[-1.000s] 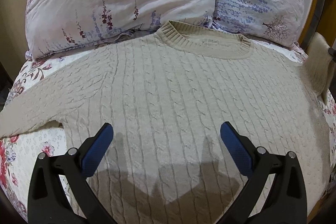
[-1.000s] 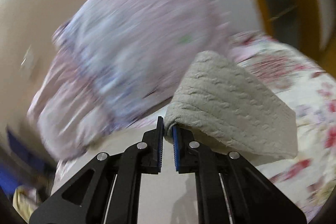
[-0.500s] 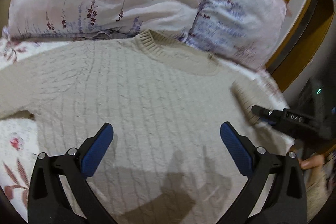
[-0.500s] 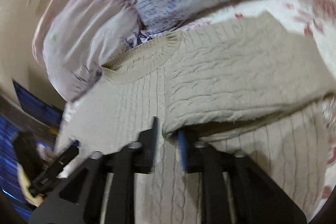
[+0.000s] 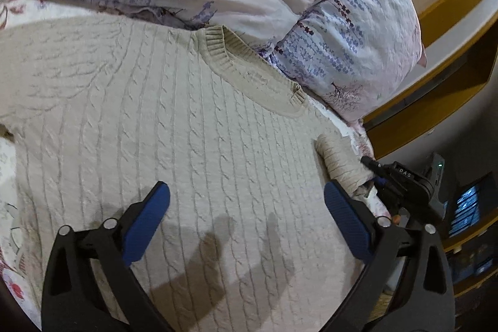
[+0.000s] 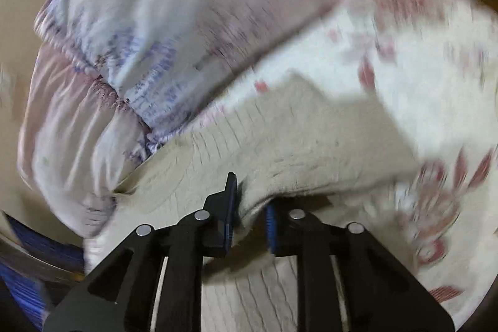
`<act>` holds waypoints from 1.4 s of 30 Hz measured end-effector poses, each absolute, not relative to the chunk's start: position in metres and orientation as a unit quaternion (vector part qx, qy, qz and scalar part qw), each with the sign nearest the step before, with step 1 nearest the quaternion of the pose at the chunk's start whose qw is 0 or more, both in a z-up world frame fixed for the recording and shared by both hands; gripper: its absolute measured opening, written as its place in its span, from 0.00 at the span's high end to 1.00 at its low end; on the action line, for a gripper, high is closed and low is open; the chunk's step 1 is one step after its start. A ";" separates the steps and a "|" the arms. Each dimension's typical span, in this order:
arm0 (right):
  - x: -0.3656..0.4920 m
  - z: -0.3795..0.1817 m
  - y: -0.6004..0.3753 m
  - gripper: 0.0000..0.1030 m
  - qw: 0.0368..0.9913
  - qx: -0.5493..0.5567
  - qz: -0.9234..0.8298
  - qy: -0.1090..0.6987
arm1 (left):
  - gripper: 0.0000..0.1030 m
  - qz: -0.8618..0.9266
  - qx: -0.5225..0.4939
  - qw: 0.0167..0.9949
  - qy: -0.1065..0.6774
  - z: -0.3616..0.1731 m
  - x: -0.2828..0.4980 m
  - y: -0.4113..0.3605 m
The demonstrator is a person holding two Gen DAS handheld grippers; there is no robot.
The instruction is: Fold small clothes
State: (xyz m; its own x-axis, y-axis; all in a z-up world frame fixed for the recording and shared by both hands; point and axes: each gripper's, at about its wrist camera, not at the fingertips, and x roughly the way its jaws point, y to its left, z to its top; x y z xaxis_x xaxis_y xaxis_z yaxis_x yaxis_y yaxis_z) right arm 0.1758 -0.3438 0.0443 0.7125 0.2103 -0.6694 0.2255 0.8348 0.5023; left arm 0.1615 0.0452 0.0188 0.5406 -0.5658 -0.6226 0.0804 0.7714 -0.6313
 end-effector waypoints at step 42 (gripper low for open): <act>0.150 0.012 -0.394 0.90 0.839 0.420 0.003 0.346 | 0.94 -0.196 -0.230 0.884 0.358 0.060 0.218 0.046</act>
